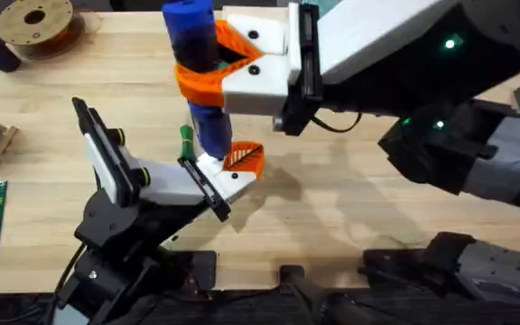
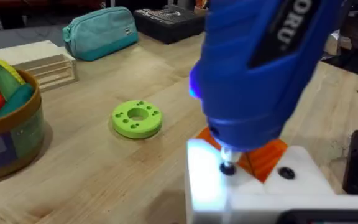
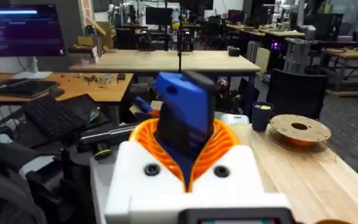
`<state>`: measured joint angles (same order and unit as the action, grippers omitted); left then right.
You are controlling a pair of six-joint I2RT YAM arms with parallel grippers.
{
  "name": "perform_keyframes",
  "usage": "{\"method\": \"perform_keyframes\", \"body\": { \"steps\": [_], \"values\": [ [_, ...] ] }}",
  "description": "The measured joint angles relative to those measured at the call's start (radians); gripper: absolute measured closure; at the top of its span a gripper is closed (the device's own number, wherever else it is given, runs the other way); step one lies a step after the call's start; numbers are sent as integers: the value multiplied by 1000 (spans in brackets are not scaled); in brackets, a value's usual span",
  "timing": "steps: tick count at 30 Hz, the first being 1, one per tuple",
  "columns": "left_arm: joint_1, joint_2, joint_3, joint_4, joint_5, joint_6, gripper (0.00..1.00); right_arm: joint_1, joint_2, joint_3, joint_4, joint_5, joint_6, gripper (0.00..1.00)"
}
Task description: Pick up the gripper from the table and insert it into the empty holder that is missing its gripper. Then pick up a screw, insert it into the mounting hole, and use the screwdriver to tighten it. Finally, clean up the table by picking up the vegetable and placing it into the bucket.
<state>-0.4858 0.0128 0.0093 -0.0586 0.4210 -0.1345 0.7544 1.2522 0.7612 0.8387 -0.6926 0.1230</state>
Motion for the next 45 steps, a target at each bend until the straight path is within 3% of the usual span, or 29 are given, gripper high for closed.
{"method": "perform_keyframes", "body": {
  "steps": [6,13,22,26,29,35,36,40,42,45],
  "values": [
    [0,-2,8,24,0,20,992,8,32,-20,186,-7,37,971],
    [0,-2,10,13,-2,22,992,7,32,9,108,-3,61,971],
    [0,-12,26,37,4,24,992,6,47,33,203,-68,92,971],
    [-3,-12,33,37,8,23,992,-5,47,126,2,-100,74,971],
    [-3,-12,41,51,6,18,992,-10,48,143,8,-123,69,971],
    [-3,-12,33,21,9,-1,992,-13,48,186,-175,-113,30,955],
    [-3,-12,32,20,8,0,992,-12,48,186,-182,-112,35,856],
    [2,-9,5,-14,-10,-8,992,-14,39,234,-180,-50,32,303],
    [1,1,5,-10,-11,-5,992,-14,17,256,-184,-30,32,199],
    [1,1,5,-10,-13,-4,992,-14,-8,267,-184,-16,33,167]
  ]
}}
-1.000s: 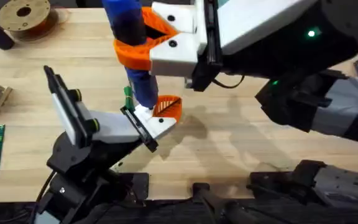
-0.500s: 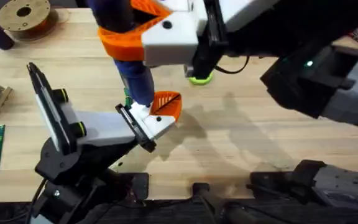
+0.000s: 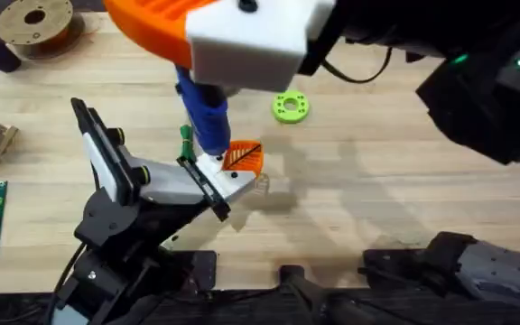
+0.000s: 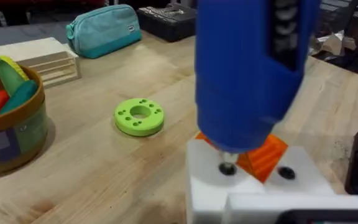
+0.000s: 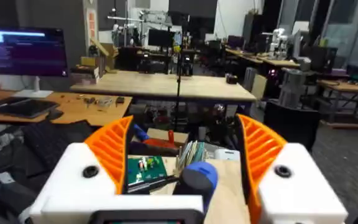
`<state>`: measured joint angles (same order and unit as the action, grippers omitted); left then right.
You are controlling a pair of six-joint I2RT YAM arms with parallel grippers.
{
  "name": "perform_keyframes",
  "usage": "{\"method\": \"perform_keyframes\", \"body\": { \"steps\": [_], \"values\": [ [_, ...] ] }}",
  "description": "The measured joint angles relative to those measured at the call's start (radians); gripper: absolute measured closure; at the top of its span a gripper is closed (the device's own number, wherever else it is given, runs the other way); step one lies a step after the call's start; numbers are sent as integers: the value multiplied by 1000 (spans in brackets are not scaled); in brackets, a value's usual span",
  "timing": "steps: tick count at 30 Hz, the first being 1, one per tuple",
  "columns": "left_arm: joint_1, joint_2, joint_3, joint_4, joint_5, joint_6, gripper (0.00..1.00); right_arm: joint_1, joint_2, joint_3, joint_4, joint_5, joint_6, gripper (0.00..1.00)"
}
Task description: Pick up the gripper from the table and insert it into the empty holder that is missing its gripper. Then pick up a screw, insert it into the mounting hole, and use the screwdriver to tighten it. Finally, clean up the table by picking up the vegetable and placing it into the bucket.
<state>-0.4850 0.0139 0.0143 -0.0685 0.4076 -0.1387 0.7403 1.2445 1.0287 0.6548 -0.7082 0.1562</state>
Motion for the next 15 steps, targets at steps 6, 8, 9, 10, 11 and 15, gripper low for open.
{"method": "perform_keyframes", "body": {
  "steps": [6,8,9,10,11,15],
  "values": [
    [0,0,0,0,-1,0,992,0,3,2,-12,12,0,162],
    [0,0,0,0,-1,0,992,0,4,2,-15,13,0,161],
    [0,0,0,0,-1,0,992,0,4,2,-20,13,0,159],
    [0,0,0,0,-1,0,992,0,4,2,-27,13,0,159],
    [0,0,0,0,-2,0,992,0,4,2,-36,14,0,160],
    [0,0,0,0,-1,0,992,0,4,2,-82,21,-4,162]
  ]
}}
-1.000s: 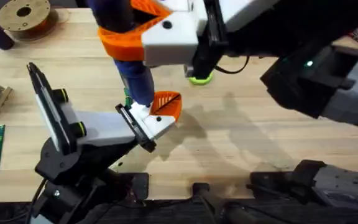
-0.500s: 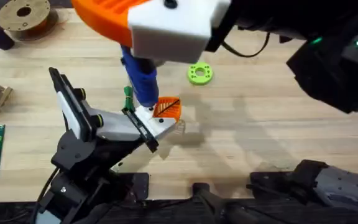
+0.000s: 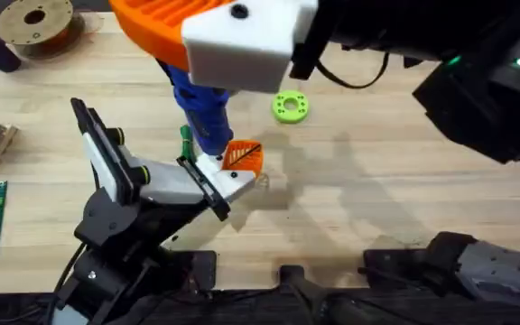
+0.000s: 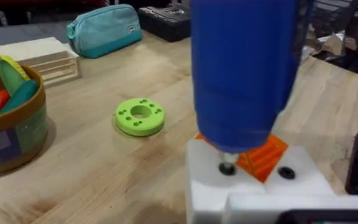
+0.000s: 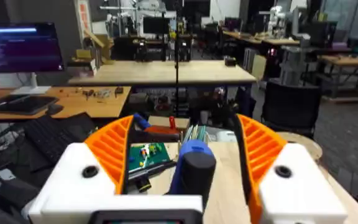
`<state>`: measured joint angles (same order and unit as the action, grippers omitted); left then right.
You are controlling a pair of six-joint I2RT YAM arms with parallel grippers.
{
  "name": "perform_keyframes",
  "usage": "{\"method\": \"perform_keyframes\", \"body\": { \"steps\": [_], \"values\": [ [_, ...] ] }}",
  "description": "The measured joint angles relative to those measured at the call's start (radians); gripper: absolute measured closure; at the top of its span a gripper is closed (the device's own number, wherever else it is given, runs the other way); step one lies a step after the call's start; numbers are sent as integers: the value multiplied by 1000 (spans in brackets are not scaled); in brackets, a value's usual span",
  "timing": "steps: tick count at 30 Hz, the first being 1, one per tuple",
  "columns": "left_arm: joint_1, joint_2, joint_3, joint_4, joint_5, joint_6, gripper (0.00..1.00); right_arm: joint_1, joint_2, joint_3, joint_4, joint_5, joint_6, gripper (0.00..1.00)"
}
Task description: Pick up the gripper from the table and insert it into the empty holder that is missing its gripper. Then pick up a screw, insert it into the mounting hole, and use the screwdriver to tighten it. Finally, clean up the table by picking up the vegetable and placing it into the bucket.
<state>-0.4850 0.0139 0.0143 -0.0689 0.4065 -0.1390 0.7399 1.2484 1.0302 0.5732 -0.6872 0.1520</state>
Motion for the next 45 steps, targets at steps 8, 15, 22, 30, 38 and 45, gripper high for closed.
{"method": "perform_keyframes", "body": {
  "steps": [8,15,22,30,38,45],
  "values": [
    [0,0,0,0,0,0,992,0,47,0,-13,7,-11,159],
    [0,0,0,0,0,0,992,0,82,0,-35,10,-3,160],
    [0,0,0,0,0,0,992,-1,82,0,-35,10,27,470],
    [0,0,0,-2,-3,-8,992,0,82,0,-35,2,92,966],
    [0,-1,0,10,-8,-6,992,-5,87,-2,26,-27,94,977],
    [-1,-2,0,17,-10,10,992,-41,94,12,50,-157,95,977]
  ]
}}
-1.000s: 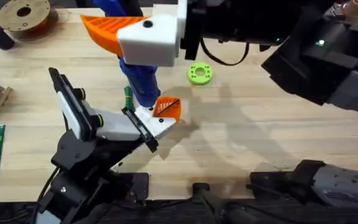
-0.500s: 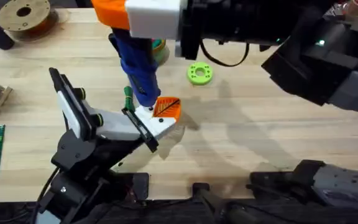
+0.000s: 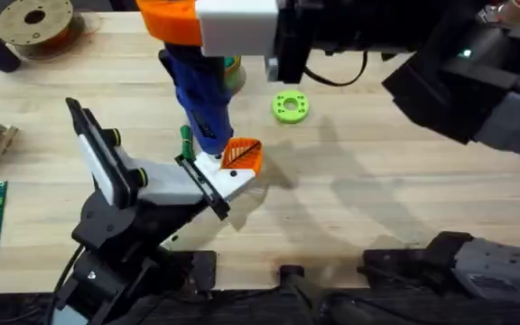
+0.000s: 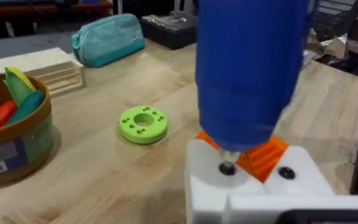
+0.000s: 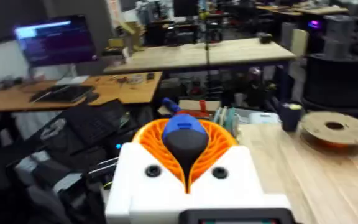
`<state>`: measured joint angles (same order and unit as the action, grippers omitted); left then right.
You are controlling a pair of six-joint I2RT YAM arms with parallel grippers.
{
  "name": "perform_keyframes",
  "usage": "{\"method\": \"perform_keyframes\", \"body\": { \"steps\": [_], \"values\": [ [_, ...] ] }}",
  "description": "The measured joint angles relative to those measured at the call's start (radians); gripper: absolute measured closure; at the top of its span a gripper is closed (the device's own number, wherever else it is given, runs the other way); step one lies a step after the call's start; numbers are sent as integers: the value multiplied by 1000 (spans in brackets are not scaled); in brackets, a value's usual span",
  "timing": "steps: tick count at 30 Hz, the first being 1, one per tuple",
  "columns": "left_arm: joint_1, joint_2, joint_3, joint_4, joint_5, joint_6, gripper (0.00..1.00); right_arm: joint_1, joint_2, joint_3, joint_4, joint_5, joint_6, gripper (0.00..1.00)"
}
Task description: Pick up the gripper from the table and insert it into the empty holder that is missing its gripper. Then pick up a screw, insert it into the mounting hole, and use the screwdriver to tighten it. Finally, clean up the table by picking up the vegetable and placing it into the bucket.
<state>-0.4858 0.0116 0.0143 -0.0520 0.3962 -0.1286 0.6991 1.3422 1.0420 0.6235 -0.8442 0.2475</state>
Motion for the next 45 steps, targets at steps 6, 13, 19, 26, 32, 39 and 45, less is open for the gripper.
{"method": "perform_keyframes", "body": {
  "steps": [6,13,19,26,32,39,45],
  "values": [
    [0,-1,8,21,1,22,992,-2,0,21,51,-119,-25,977],
    [0,-8,10,14,10,47,992,-11,0,27,61,-201,-39,977],
    [-1,-8,10,17,18,54,992,-29,0,29,72,-232,-42,977],
    [-1,-8,18,12,19,38,992,-87,2,29,85,-227,57,977],
    [-1,-8,20,15,24,28,992,-82,3,29,103,-223,90,977],
    [-2,-8,20,13,27,31,992,-31,4,33,117,-271,7,978],
    [-4,-8,19,9,30,27,993,-25,3,40,96,-301,-48,978]
  ]
}}
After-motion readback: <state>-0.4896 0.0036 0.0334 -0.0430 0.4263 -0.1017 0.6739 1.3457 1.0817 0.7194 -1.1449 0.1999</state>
